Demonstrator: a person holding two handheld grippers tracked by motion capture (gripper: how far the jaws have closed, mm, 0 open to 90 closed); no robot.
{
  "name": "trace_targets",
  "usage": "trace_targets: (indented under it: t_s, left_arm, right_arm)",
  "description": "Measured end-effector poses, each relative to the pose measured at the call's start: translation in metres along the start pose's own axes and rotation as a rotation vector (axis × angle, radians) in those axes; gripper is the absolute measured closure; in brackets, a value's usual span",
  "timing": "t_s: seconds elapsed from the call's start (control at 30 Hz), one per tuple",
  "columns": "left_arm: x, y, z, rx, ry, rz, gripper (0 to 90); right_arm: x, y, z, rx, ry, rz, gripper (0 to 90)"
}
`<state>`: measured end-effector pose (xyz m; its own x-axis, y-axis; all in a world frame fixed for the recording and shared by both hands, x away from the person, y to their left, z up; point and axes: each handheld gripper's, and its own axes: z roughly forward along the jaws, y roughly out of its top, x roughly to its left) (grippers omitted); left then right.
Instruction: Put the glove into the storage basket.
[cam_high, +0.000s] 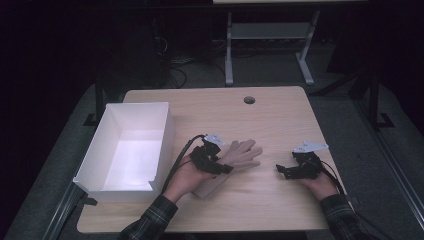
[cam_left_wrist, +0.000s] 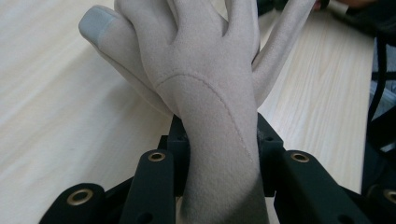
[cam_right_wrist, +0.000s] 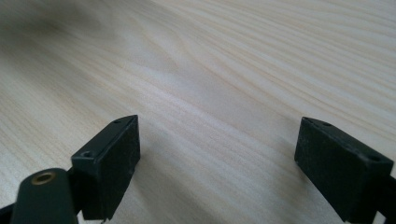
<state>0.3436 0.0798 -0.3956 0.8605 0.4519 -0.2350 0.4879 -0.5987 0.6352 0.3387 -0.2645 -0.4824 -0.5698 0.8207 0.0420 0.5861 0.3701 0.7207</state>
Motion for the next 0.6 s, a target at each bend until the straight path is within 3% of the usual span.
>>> trace_targets:
  t_s: [0.27,0.6]
  left_arm:
    - [0.000,0.019,-0.037,-0.026,0.040,-0.006,66.9]
    - [0.001,0.032,-0.069,-0.047,0.059,-0.007,66.9]
  right_arm:
    - [0.000,0.000,0.000,0.000,0.000,0.000,13.7]
    - [0.000,0.000,0.000,-0.001,-0.001,0.001,13.7]
